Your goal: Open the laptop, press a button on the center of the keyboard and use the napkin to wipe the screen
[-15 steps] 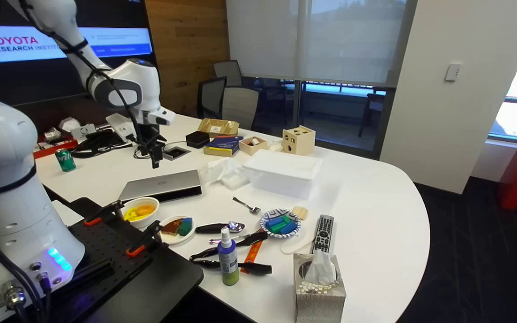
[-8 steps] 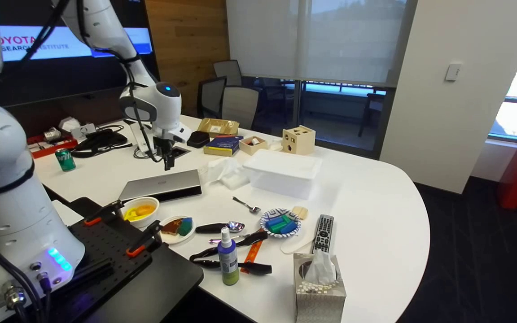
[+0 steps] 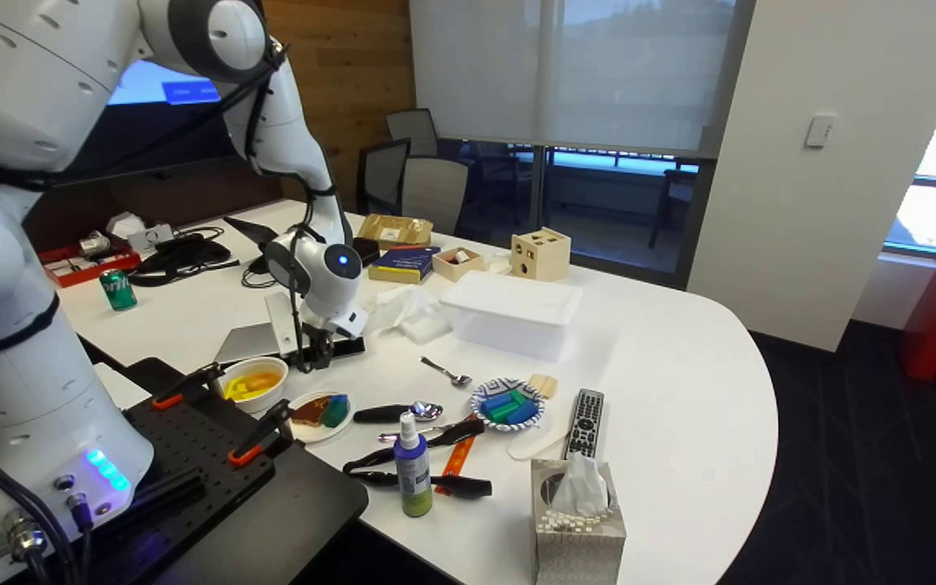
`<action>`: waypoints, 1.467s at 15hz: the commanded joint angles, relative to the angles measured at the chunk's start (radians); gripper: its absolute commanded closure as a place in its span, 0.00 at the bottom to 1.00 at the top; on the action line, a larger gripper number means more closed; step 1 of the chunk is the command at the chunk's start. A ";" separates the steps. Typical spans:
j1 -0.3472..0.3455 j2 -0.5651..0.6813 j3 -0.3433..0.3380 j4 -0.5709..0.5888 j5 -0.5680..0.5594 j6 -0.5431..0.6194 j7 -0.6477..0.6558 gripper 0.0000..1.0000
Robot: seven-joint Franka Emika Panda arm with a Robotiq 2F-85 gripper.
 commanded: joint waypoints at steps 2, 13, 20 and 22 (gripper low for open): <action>-0.042 0.104 0.016 0.084 0.051 -0.050 -0.113 0.00; -0.054 0.074 0.069 0.074 0.159 -0.045 -0.276 0.00; -0.050 0.044 0.089 0.083 0.136 -0.044 -0.271 0.00; -0.047 0.046 0.091 0.094 0.123 -0.045 -0.262 0.00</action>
